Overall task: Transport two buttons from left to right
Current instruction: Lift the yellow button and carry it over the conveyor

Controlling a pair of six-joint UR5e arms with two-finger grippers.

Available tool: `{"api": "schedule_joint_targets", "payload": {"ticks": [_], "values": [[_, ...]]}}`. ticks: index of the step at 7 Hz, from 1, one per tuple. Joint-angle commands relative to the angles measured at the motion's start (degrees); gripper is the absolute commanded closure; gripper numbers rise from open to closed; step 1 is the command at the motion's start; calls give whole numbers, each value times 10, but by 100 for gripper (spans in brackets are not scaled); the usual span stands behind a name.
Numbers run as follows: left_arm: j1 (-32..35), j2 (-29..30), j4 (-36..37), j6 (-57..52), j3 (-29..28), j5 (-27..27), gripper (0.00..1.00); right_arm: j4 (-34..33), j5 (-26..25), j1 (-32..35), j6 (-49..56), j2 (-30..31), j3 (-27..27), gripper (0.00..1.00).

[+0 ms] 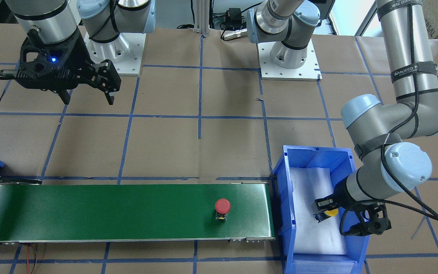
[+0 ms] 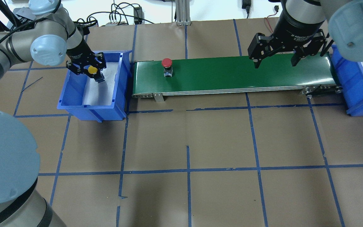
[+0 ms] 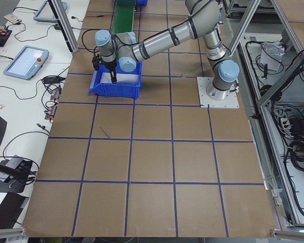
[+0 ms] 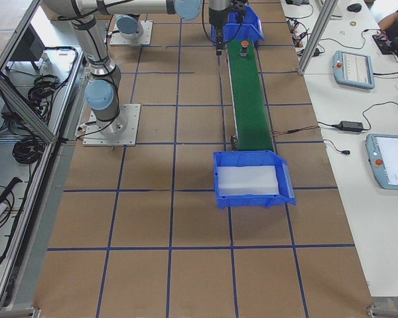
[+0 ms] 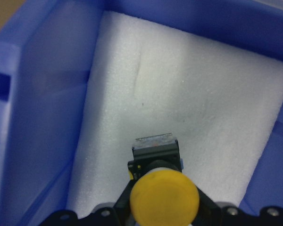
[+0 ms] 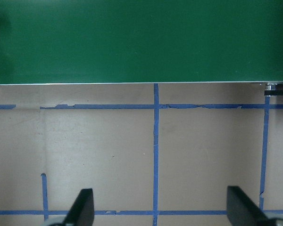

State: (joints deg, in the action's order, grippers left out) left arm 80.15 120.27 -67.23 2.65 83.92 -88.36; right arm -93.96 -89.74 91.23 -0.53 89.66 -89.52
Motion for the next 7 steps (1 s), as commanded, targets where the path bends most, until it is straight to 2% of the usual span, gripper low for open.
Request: {"api": "schedule_joint_targets", "payload": {"ticks": [1,3,4,5,6,7], "values": [[0,-22,-2,0,-9,0,75,-2,18,-5,3,-1,0,0],[7,-86,-95,0,-8,0,75,-1,17,-8,12,1,0,0],[20,-90,-107,0,-23,3,76,-1,17,-8,12,1,0,0],[63,-87,-132,5,-62,1,76,-1,16,-8,12,1,0,0],[95,-68,-133,9,-94,0,77,-1,16,-8,13,1,-1,0],[125,-54,-131,16,-103,1,77,-1,13,-8,13,1,-1,0]]}}
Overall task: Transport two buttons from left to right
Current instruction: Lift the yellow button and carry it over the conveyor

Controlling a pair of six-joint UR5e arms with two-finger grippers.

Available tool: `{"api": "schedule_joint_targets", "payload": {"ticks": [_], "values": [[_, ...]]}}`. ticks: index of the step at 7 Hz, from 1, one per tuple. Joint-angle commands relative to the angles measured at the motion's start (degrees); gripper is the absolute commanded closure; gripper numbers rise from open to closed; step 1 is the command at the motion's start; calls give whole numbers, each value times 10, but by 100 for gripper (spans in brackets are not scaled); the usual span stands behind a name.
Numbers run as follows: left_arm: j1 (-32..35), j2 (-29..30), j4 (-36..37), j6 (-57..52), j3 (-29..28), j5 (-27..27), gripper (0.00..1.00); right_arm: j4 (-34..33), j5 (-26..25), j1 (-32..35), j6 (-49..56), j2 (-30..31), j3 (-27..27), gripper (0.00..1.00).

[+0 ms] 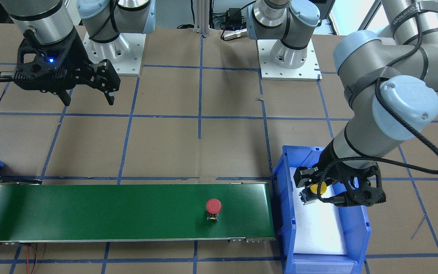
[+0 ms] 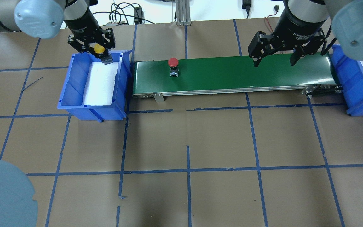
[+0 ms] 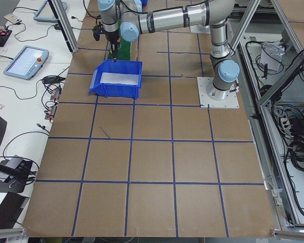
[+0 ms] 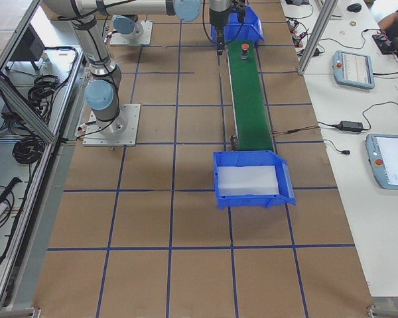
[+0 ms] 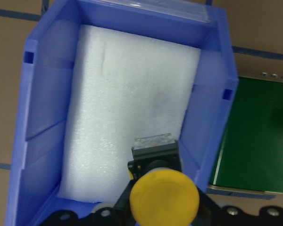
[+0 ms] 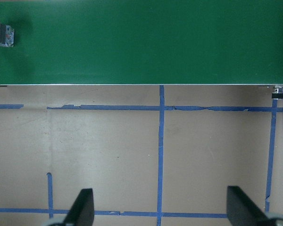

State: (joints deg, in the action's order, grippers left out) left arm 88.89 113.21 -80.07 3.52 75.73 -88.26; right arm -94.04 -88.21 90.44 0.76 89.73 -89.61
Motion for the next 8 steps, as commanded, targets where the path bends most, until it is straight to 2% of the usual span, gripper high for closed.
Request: {"api": "schedule_joint_targets", "payload": {"ticks": [1,3,8], "values": [[54,29,3,14,-16,1,77,-1,1,0,0,0,-1,0],[61,64,53,37,-15,7,76,-1,2,2,1,-2,-2,0],[66,74,96,39,37,7,75,0,3,0,26,-4,-6,0]]}}
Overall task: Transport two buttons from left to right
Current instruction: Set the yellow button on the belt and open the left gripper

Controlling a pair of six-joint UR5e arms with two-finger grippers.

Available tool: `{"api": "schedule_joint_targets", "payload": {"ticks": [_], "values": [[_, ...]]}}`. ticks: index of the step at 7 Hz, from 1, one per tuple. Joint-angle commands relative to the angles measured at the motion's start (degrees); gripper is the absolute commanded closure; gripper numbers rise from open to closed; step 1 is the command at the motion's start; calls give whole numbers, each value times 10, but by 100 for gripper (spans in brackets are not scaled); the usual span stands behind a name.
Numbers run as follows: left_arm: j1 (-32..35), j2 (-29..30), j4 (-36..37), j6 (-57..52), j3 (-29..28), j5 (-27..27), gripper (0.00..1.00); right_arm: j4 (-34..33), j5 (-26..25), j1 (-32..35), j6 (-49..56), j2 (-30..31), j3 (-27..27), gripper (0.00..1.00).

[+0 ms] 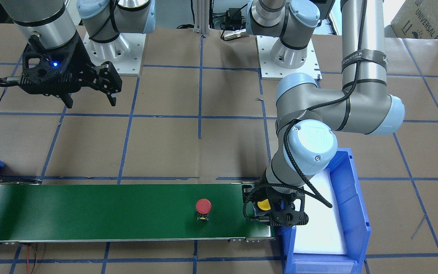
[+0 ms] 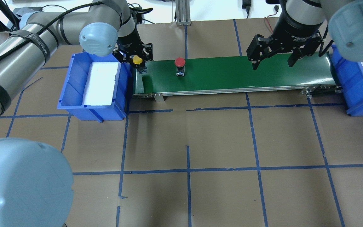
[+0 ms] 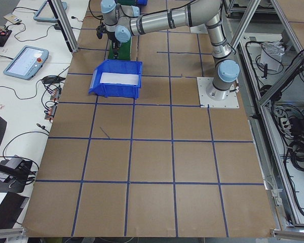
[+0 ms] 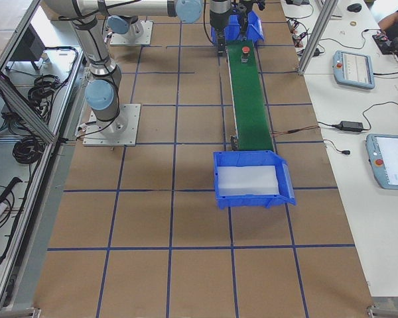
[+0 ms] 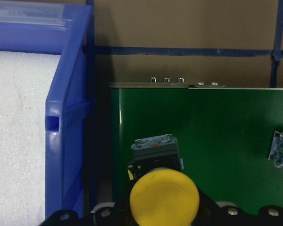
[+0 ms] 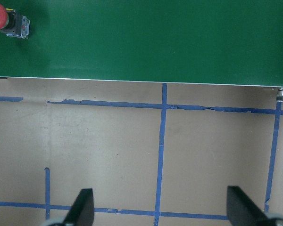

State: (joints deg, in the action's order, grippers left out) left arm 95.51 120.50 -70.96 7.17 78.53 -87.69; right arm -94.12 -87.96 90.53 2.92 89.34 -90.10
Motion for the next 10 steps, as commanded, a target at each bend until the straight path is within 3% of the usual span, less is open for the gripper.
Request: {"api": "schedule_joint_targets", "payload": {"ticks": [1,2,3,4,7,10], "values": [[0,2,25,3,11,5,75,0,1,0,5,0,0,0],[0,2,31,1,13,12,65,0,2,-1,6,0,-1,0],[0,1,35,0,28,9,24,-4,35,-1,3,-1,-1,0],[0,-1,42,1,33,13,0,-2,49,-7,4,-1,-1,0],[-1,-54,7,-4,22,12,0,-4,38,-5,-5,0,-2,0],[-29,-176,-153,-46,40,1,0,-24,9,-8,16,-17,7,0]]}}
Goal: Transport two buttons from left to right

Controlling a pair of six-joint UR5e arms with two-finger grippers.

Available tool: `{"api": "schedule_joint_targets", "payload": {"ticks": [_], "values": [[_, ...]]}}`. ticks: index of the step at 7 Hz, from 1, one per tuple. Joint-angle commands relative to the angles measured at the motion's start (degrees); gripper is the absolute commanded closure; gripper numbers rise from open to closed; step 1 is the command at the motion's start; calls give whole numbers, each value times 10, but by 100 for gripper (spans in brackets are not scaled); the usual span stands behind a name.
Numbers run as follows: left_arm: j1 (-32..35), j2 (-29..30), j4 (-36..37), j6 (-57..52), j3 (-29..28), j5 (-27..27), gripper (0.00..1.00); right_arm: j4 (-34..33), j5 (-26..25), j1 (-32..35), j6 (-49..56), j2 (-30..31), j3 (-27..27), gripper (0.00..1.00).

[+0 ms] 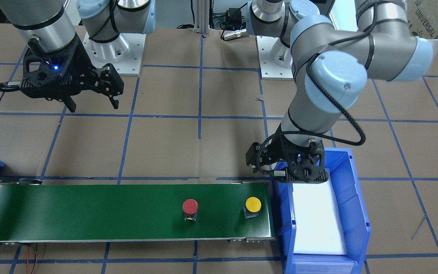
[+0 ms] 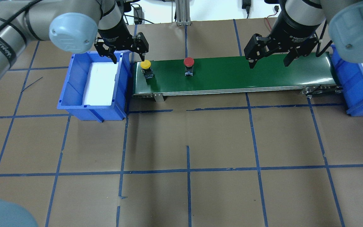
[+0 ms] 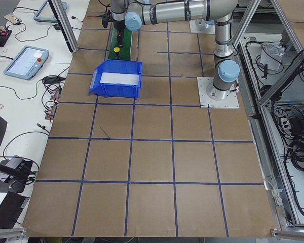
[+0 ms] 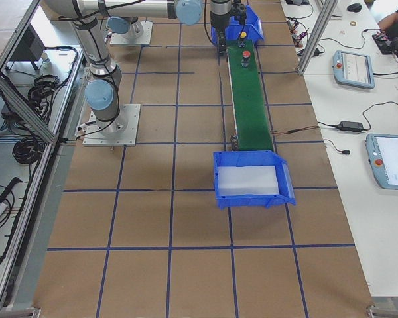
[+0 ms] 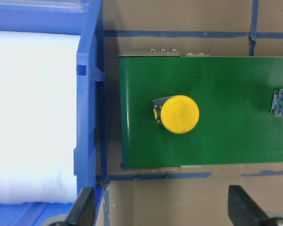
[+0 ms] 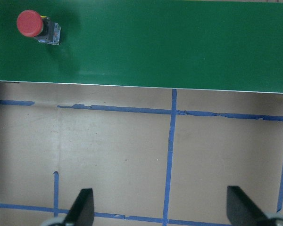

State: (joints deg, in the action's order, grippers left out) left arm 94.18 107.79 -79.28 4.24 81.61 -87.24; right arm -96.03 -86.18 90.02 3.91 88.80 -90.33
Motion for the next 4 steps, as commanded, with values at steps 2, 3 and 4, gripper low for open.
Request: {"api": "schedule_joint_targets", "payload": {"ticks": [2,3,4], "values": [[-56,-126,-162,-25,38,-3,0,64,-5,-15,7,-48,79,0],[-54,-153,-167,-41,64,-22,0,66,-4,-18,8,-49,78,0],[-52,-157,-168,-41,65,-30,0,66,-4,-21,9,-49,80,0]]}}
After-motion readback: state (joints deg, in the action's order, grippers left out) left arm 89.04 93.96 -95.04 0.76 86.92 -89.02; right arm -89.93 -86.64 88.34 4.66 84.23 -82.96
